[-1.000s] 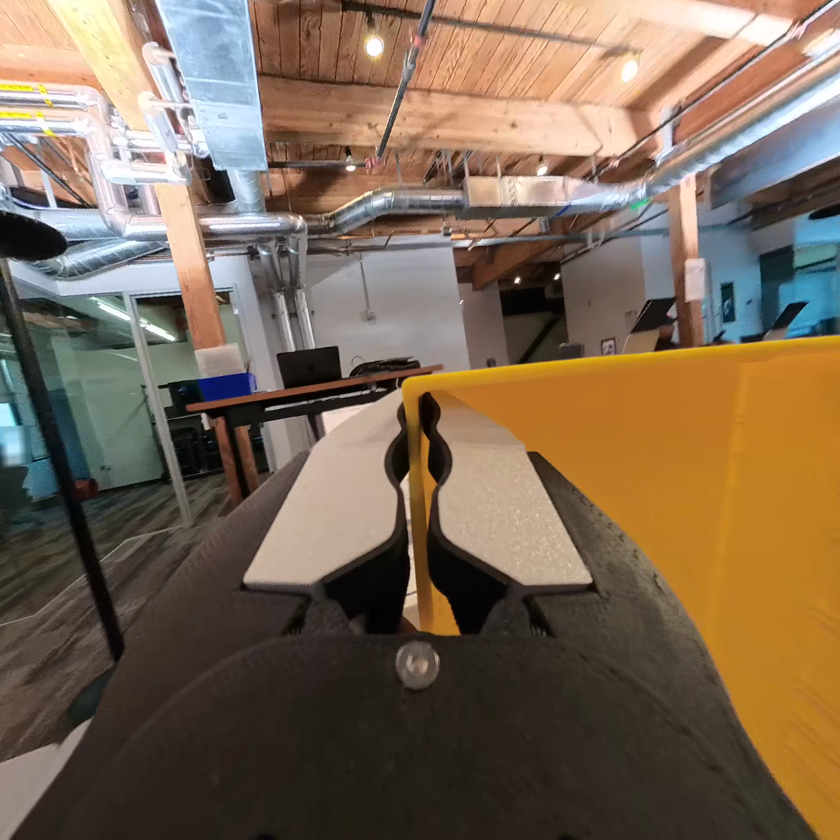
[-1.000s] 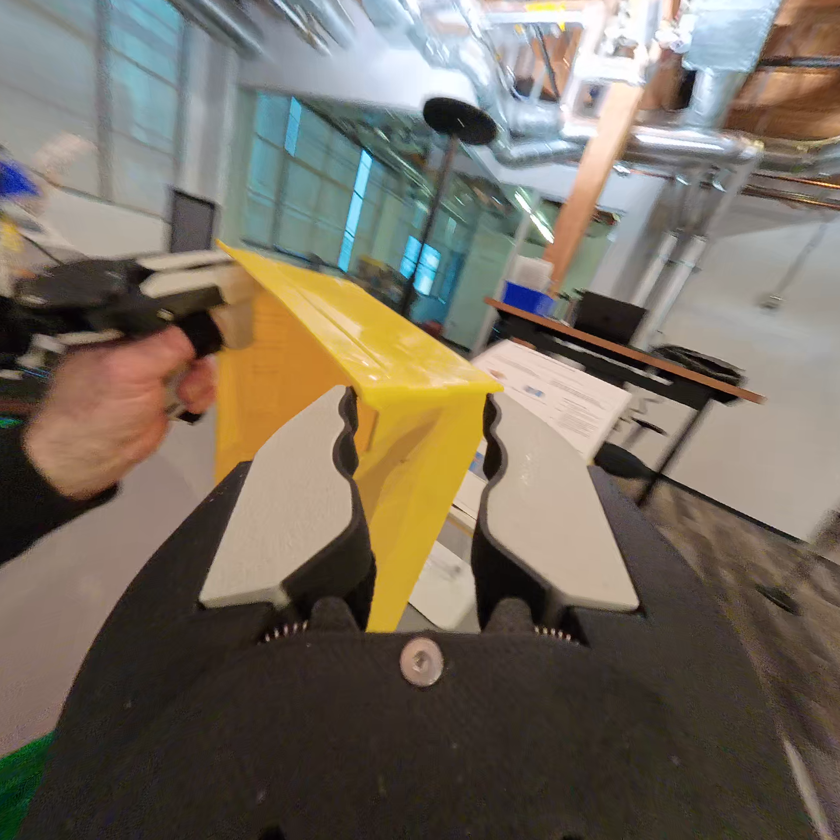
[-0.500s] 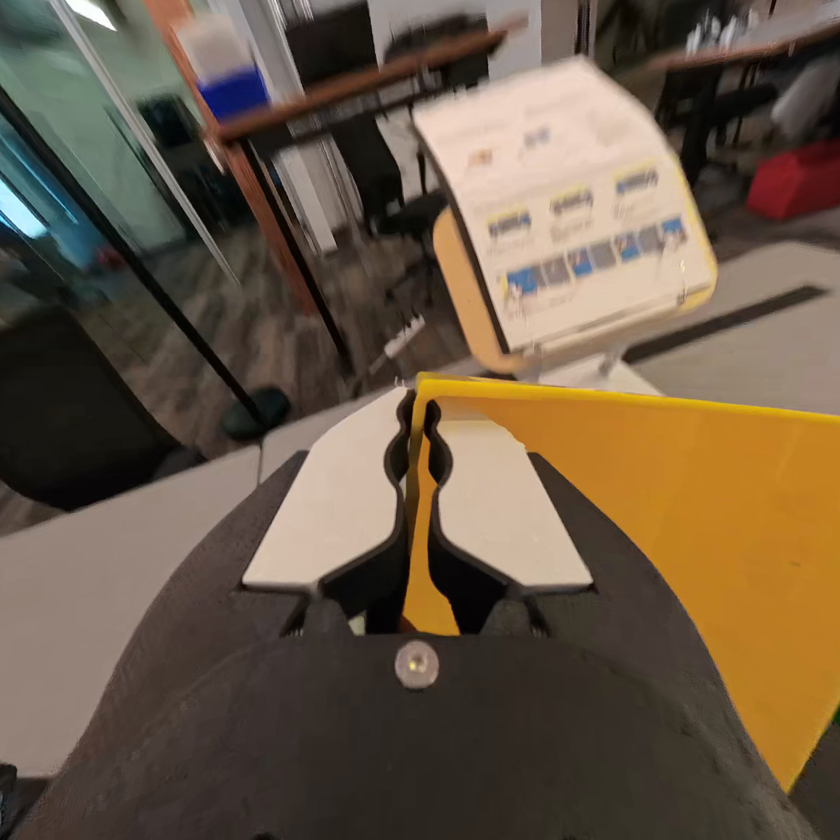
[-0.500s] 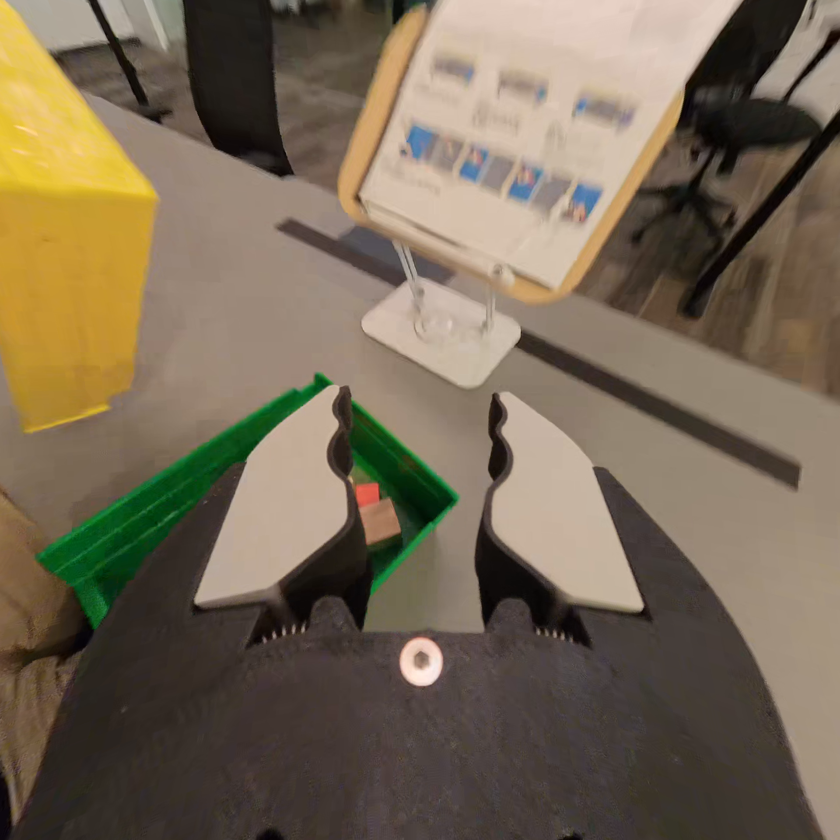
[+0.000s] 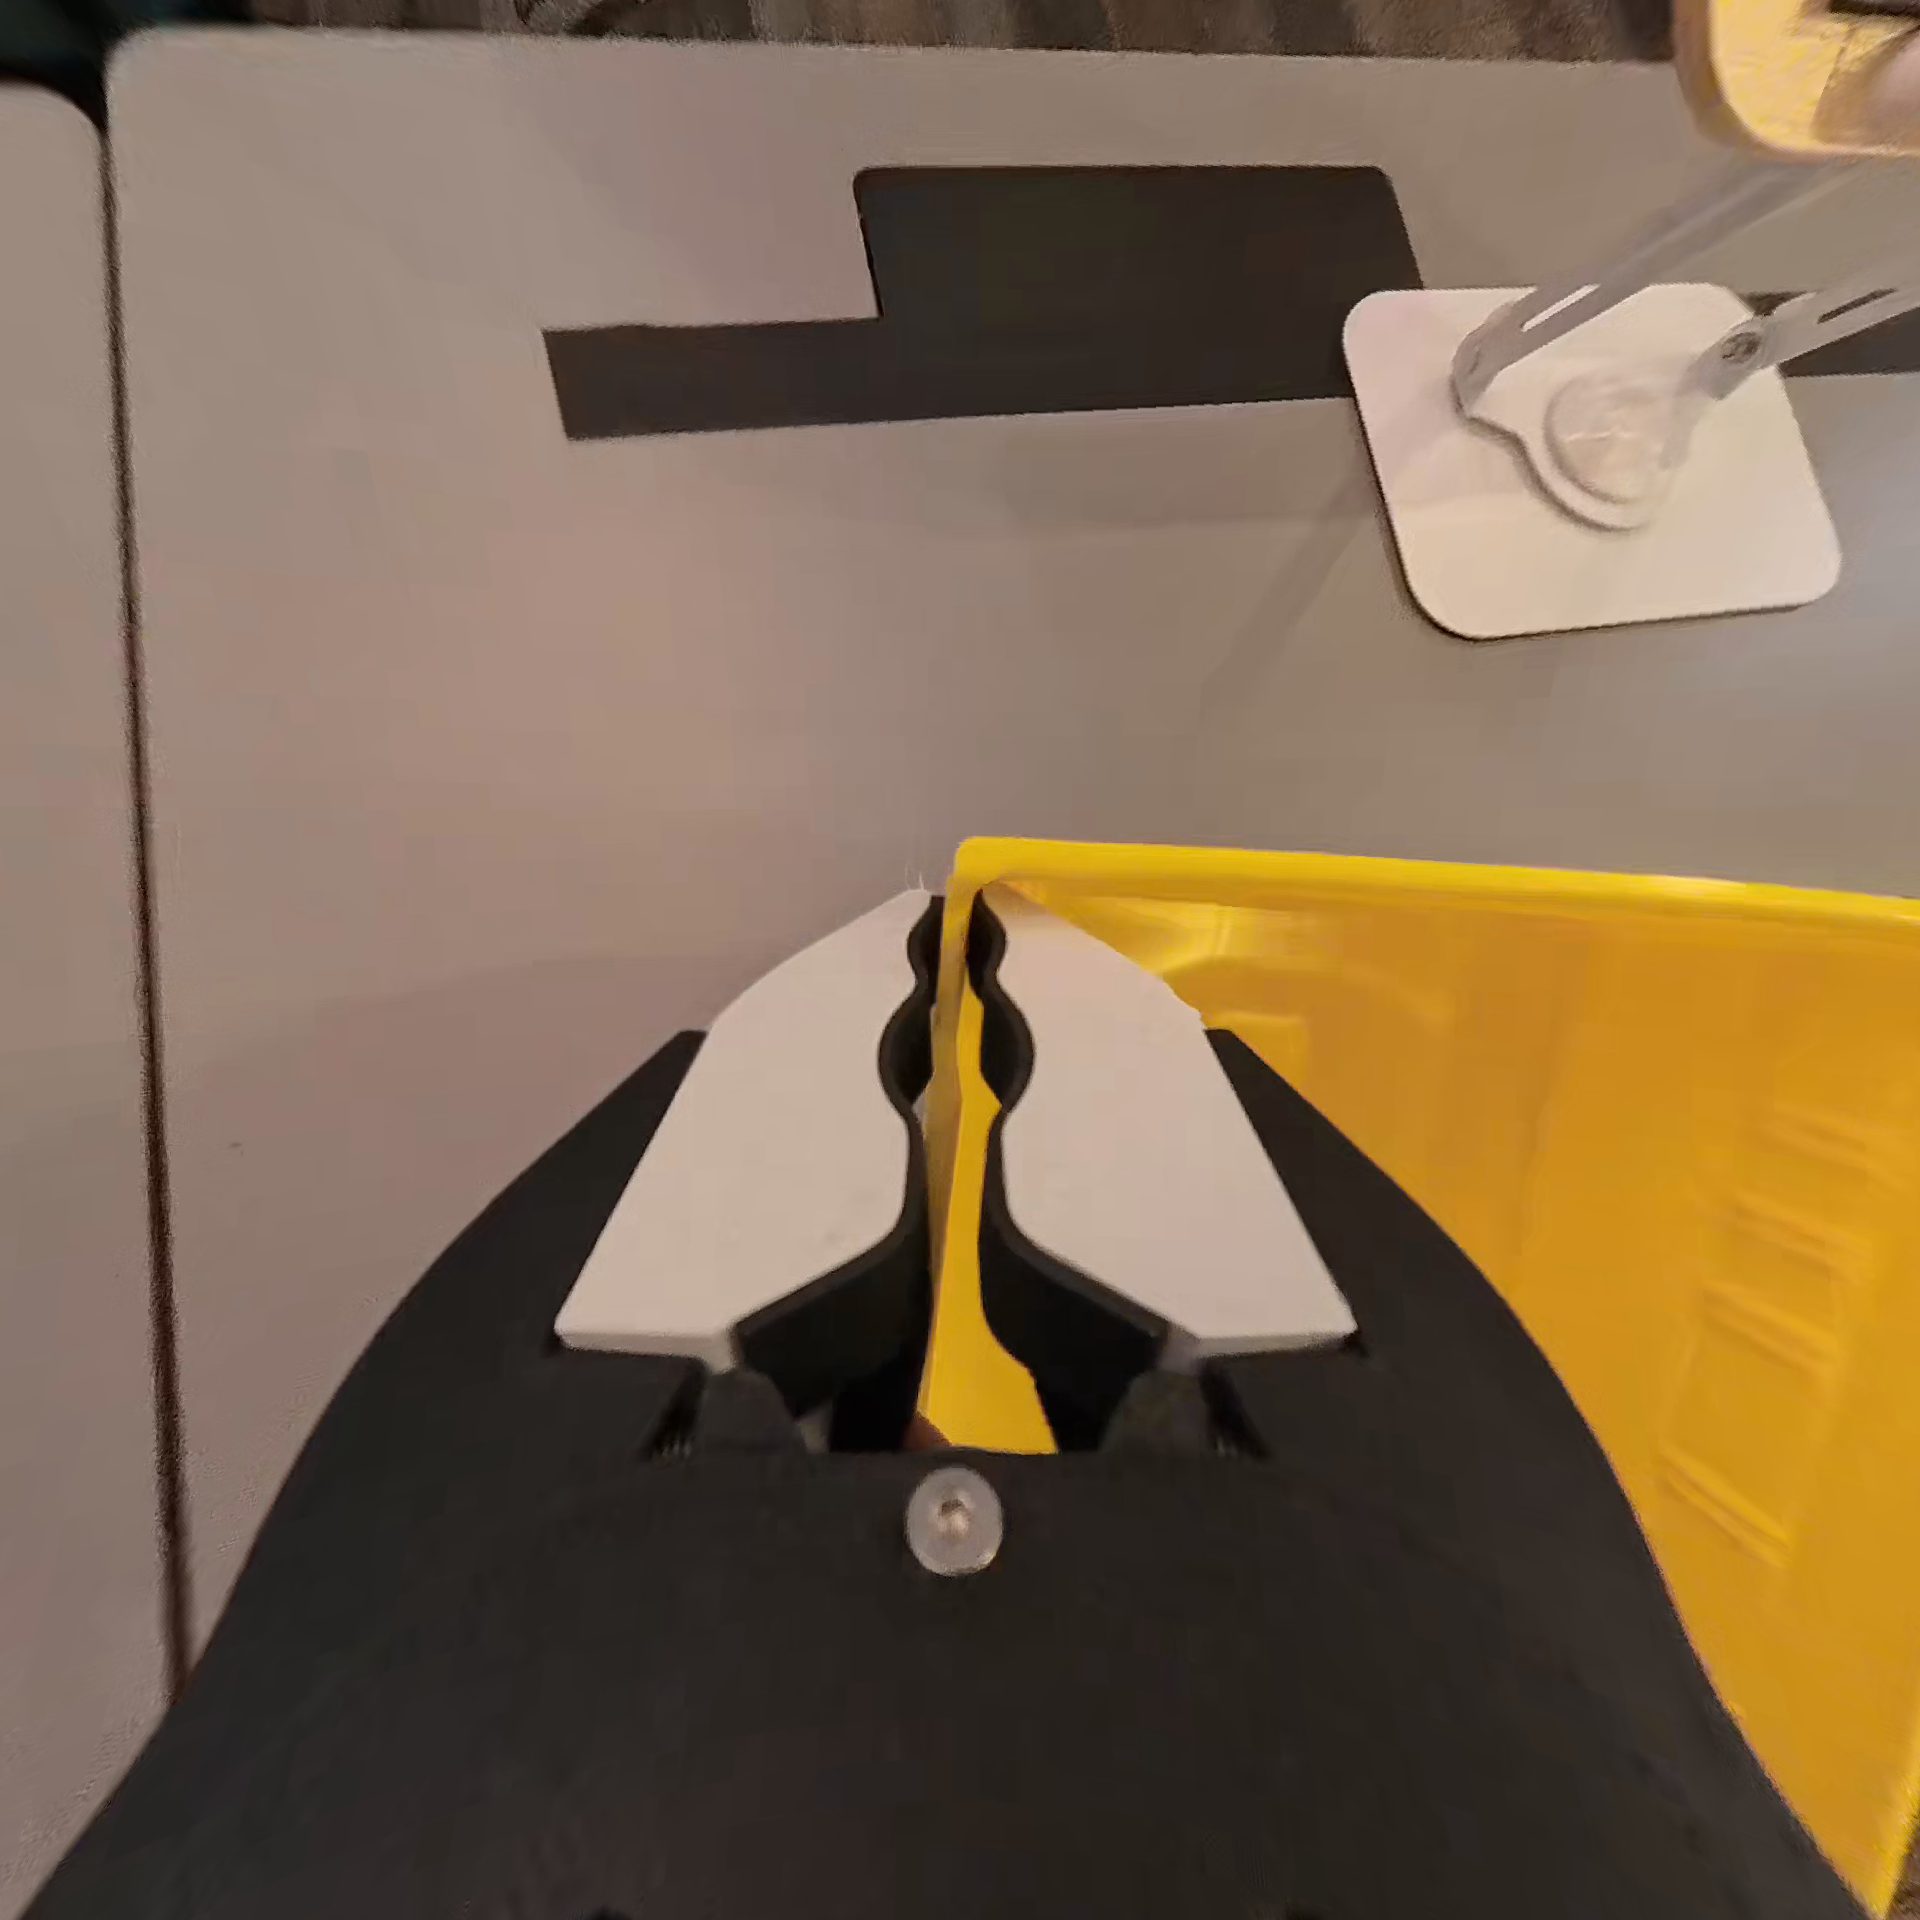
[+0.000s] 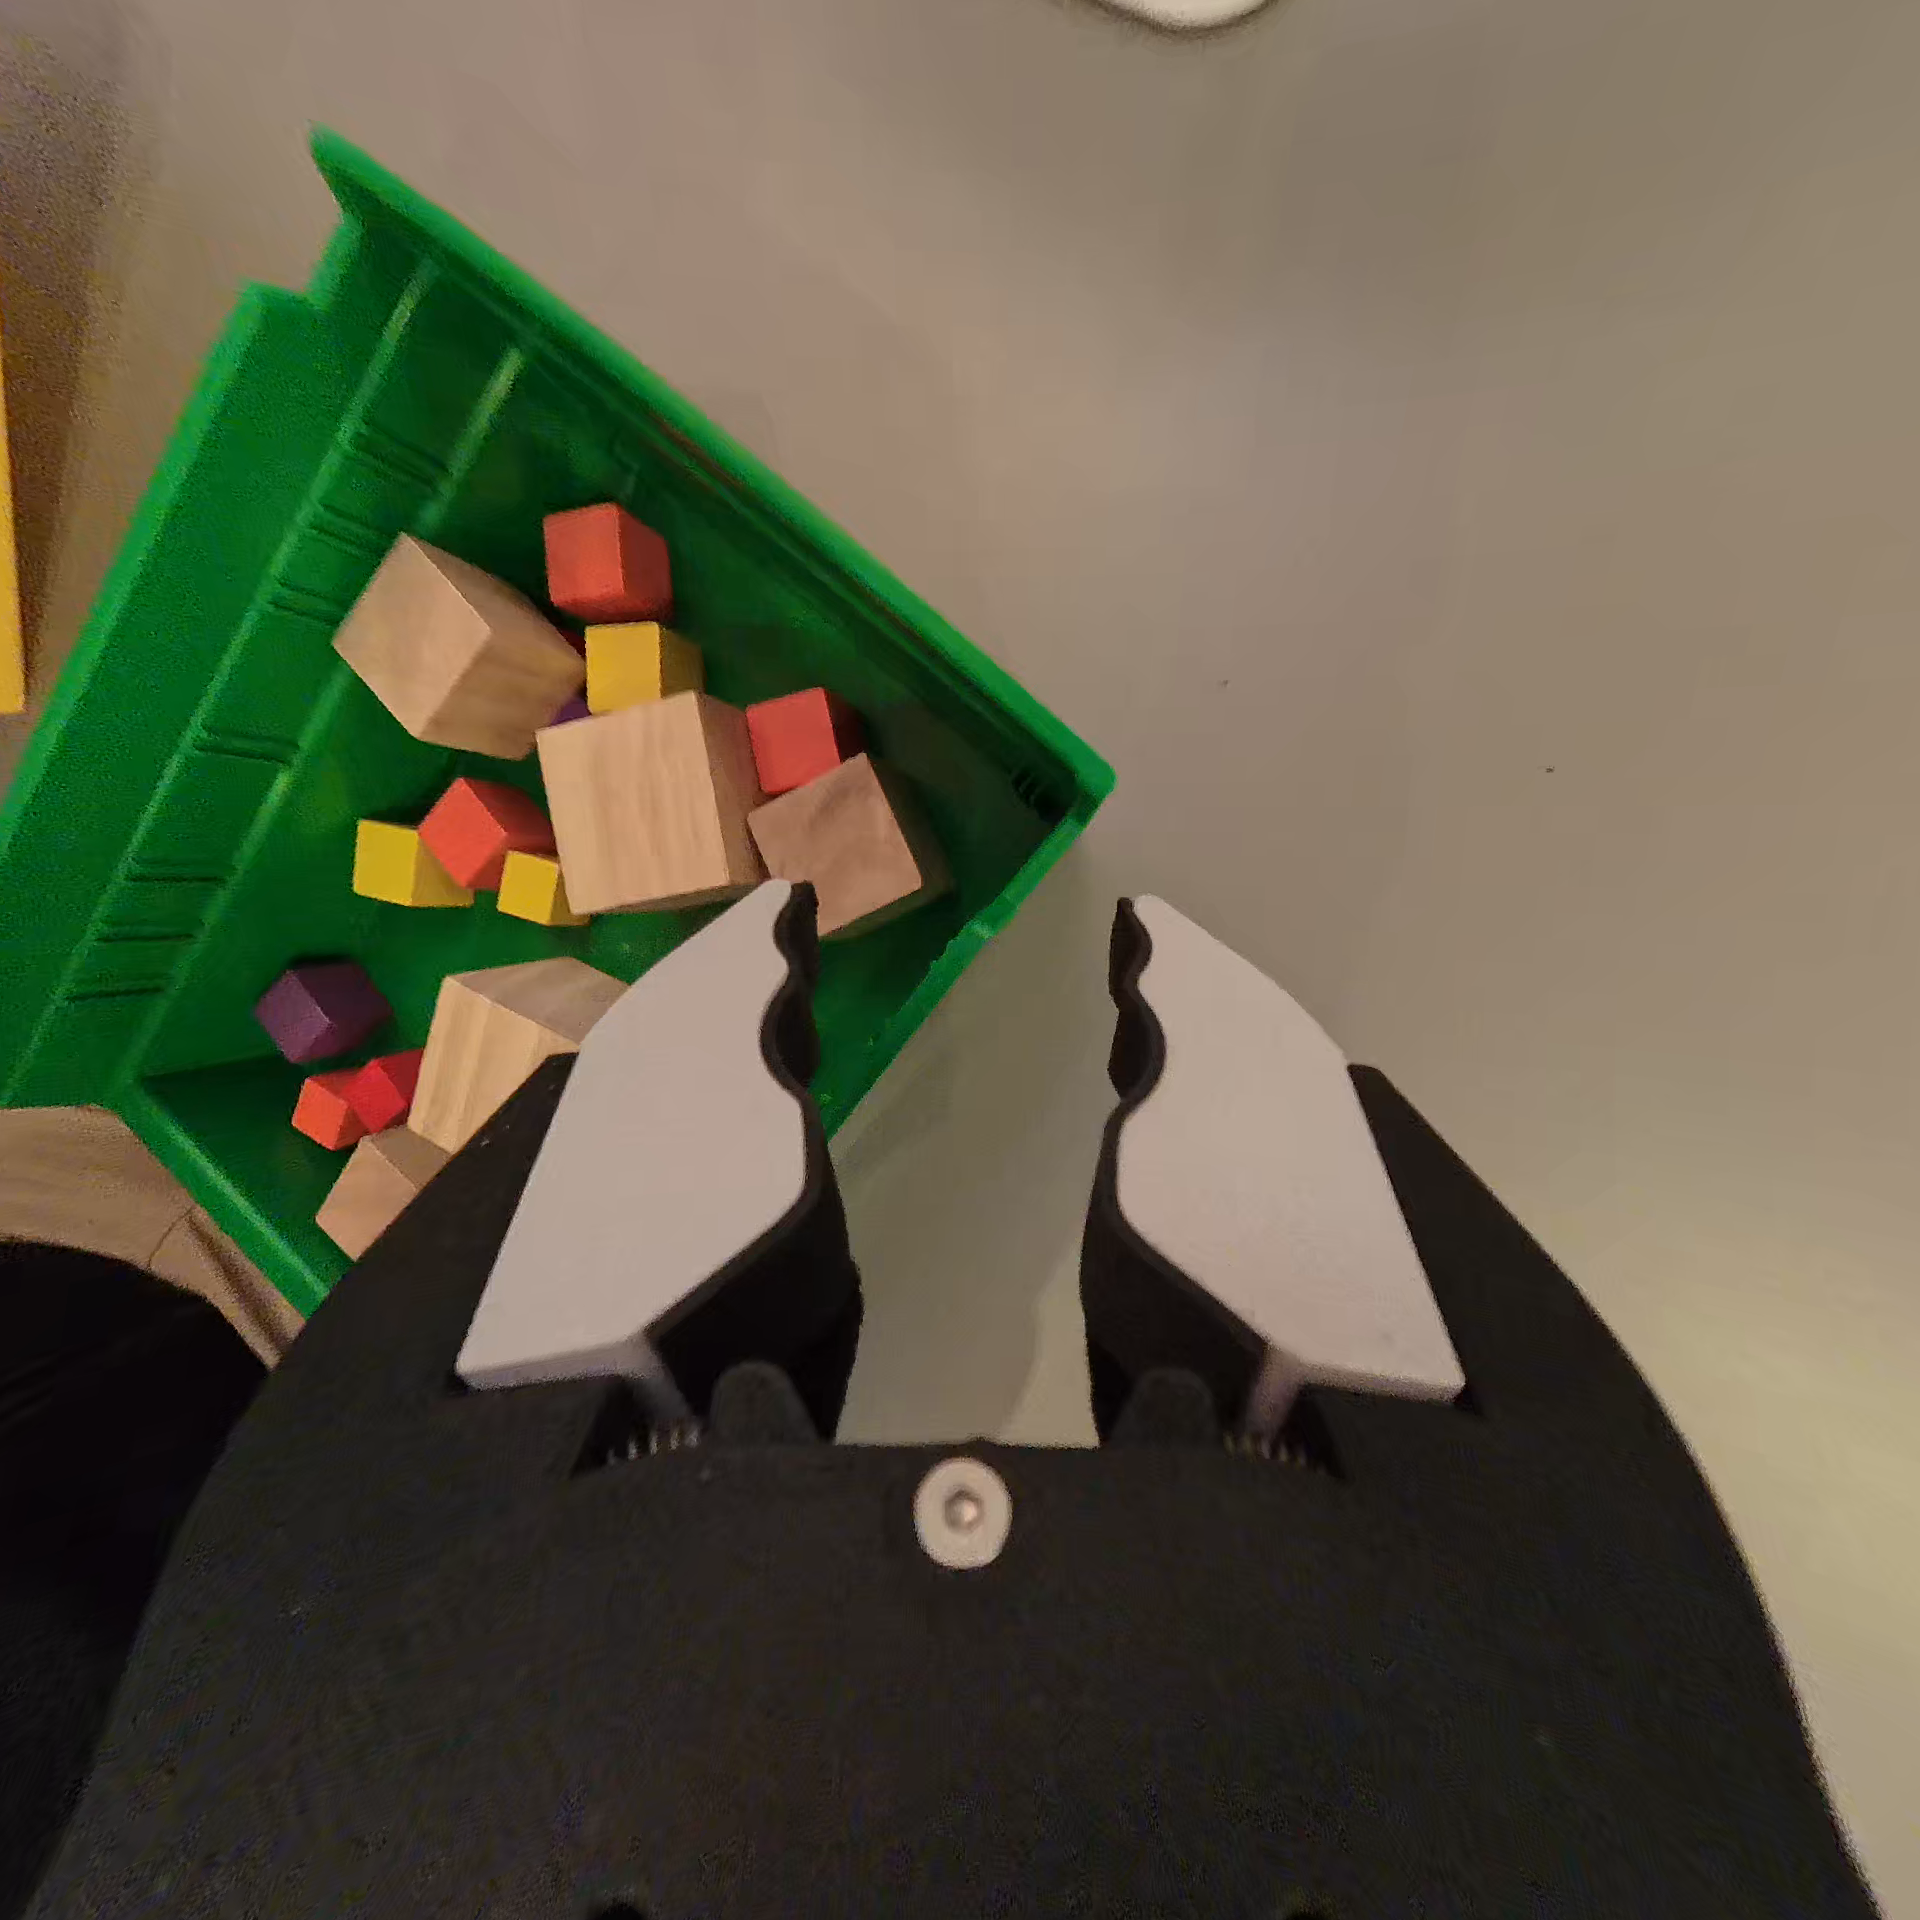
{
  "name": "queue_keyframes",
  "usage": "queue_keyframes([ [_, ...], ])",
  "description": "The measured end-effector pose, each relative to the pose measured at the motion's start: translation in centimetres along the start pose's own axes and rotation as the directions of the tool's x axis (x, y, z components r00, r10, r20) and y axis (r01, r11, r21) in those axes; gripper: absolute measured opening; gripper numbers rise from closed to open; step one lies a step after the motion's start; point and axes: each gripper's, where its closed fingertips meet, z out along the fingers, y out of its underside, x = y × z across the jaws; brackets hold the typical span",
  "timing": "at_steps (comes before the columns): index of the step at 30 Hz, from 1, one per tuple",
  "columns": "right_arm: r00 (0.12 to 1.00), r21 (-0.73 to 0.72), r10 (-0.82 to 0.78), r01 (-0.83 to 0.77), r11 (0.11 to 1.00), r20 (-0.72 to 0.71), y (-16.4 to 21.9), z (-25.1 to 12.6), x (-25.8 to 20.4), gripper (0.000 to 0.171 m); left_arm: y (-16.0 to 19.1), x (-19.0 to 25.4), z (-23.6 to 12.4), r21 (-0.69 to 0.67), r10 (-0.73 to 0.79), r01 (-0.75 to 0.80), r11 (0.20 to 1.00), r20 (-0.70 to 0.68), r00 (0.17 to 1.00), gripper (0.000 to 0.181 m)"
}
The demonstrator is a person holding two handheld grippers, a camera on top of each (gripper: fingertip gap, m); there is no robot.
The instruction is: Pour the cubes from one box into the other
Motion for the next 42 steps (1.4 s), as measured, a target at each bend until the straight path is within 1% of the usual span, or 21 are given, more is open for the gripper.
queue_keyframes([
  [1, 1.000, -0.026, 0.003, -0.003, 1.000, 0.004, 0.4, 0.5, 0.0, 0.049, 0.4, 0.0, 0.5, 0.005, -0.030, 0.030, 1.000, -0.037, 0.999, 0.006],
  [4, 0.999, -0.081, 0.003, 0.000, 0.997, 0.033, 1.4, 1.6, -0.3, 0.044, 1.7, -0.6, 1.0, -0.015, -0.102, 0.101, 0.995, -0.116, 0.988, 0.017],
  [5, 0.999, -0.097, 0.003, 0.001, 0.995, 0.047, 1.6, 2.0, -0.5, 0.042, 2.2, -0.7, 0.8, -0.030, -0.100, 0.097, 0.995, -0.130, 0.986, 0.021],
  [8, 0.997, -0.158, 0.013, 0.001, 0.987, 0.082, 2.6, 2.8, -0.9, 0.037, 5.0, -1.1, -0.2, -0.111, -0.029, 0.016, 0.994, -0.119, 0.992, 0.032],
  [11, 0.992, -0.186, 0.031, -0.007, 0.982, 0.125, 3.1, 3.0, -1.6, 0.033, 9.5, -2.0, -0.9, -0.227, 0.064, -0.083, 0.970, -0.088, 0.994, 0.043],
  [13, 0.989, -0.204, 0.045, -0.015, 0.979, 0.143, 3.4, 3.0, -1.8, 0.033, 12.5, -1.9, -1.4, -0.303, 0.083, -0.114, 0.946, -0.114, 0.990, 0.043],
  [14, 0.987, -0.212, 0.053, -0.019, 0.977, 0.152, 3.6, 3.0, -2.0, 0.033, 13.9, -2.0, -1.5, -0.331, 0.100, -0.134, 0.934, -0.117, 0.988, 0.039],
  [16, 0.984, -0.221, 0.060, -0.022, 0.975, 0.167, 3.8, 3.0, -2.2, 0.034, 15.8, -1.5, -1.7, -0.352, 0.104, -0.151, 0.924, -0.149, 0.983, 0.017],
  [17, 0.984, -0.219, 0.059, -0.021, 0.976, 0.170, 3.8, 3.0, -2.3, 0.036, 16.2, -1.4, -1.7, -0.343, 0.096, -0.146, 0.928, -0.157, 0.983, 0.014],
  [22, 0.980, -0.200, 0.073, -0.035, 0.979, 0.187, 3.7, 3.2, -2.7, 0.043, 16.9, -1.5, -2.2, -0.306, 0.060, -0.093, 0.947, -0.116, 0.991, 0.007],
  [24, 0.976, -0.182, 0.095, -0.058, 0.981, 0.198, 3.6, 3.3, -2.9, 0.047, 16.9, -1.5, -2.4, -0.302, 0.082, -0.107, 0.947, -0.094, 0.992, 0.005],
  [26, 0.970, -0.157, 0.116, -0.083, 0.984, 0.213, 3.5, 3.5, -3.2, 0.053, 16.9, -1.4, -2.6, -0.288, 0.071, -0.096, 0.953, -0.098, 0.993, 0.005],
  [27, 0.967, -0.139, 0.128, -0.098, 0.985, 0.219, 3.5, 3.5, -3.4, 0.056, 16.9, -1.3, -2.7, -0.282, 0.060, -0.090, 0.955, -0.114, 0.992, 0.006],
  [29, 0.962, -0.089, 0.156, -0.139, 0.986, 0.225, 3.3, 3.7, -3.7, 0.061, 16.9, -0.9, -2.9, -0.266, 0.018, -0.069, 0.962, -0.188, 0.982, 0.007],
  [31, 0.960, -0.023, 0.182, -0.181, 0.983, 0.214, 2.9, 4.0, -3.9, 0.062, 16.8, -0.6, -3.3, -0.237, -0.016, -0.046, 0.970, -0.253, 0.967, 0.007],
  [34, 0.959, 0.051, 0.200, -0.214, 0.976, 0.200, 2.9, 4.4, -4.7, 0.064, 15.8, -1.0, -4.1, -0.187, -0.069, 0.017, 0.982, -0.275, 0.959, 0.006],
  [36, 0.948, 0.090, 0.223, -0.248, 0.965, 0.227, 2.9, 4.5, -5.5, 0.068, 14.8, -1.2, -5.0, -0.137, -0.100, 0.061, 0.989, -0.302, 0.948, 0.006],
  [38, 0.938, 0.072, 0.234, -0.259, 0.963, 0.254, 3.5, 4.3, -6.7, 0.074, 13.9, -1.3, -6.0, -0.094, -0.115, 0.088, 0.992, -0.335, 0.935, 0.006],
  [42, 0.958, 0.034, 0.187, -0.199, 0.979, 0.219, 5.8, 3.3, -8.4, 0.071, 12.4, -1.6, -8.1, -0.027, -0.114, 0.112, 0.993, -0.360, 0.926, 0.007],
])
